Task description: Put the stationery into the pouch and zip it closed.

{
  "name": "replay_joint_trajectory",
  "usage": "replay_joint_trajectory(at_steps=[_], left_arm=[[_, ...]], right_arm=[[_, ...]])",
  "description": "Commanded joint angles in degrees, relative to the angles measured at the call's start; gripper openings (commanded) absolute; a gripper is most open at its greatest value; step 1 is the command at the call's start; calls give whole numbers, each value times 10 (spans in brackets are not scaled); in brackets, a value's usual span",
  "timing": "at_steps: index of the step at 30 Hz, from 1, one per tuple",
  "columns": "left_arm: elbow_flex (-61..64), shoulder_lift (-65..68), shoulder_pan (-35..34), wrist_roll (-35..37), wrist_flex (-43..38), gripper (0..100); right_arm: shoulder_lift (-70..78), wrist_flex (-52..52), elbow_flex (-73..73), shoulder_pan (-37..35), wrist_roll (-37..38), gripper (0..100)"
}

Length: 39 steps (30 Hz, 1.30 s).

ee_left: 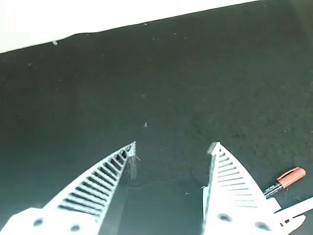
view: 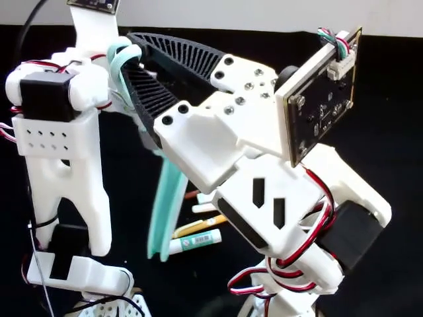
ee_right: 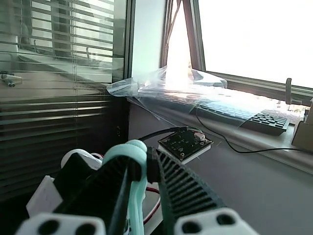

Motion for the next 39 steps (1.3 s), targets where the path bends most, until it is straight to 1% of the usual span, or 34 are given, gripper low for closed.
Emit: replay_joint_trajectory(at_steps=[1,7,10,16,20,23,27,30,39], left_arm=[[26,-56,28,2,4,252],[113,-132,59,2,3,252],[142,-150,77,4,1,252],[145,-149,80,4,4,252],[147,-168,87,5,5,252],[147,-202,109,5,5,251],[186,-241,129,5,5,251],[239,-265,130,5,5,252],[327,-282,124,1,0,248]], right_arm=[[-1,-3,-11,23,-4,8],[1,-4,-10,26,-4,8],[1,-4,-10,23,-4,8],[1,-16,-9,1,-4,8],[6,-16,-8,7,-3,8],[21,-16,-11,21,-3,8],[30,-16,-10,23,-3,8],[30,-16,-14,23,-3,8],[29,-17,-15,23,-3,8]])
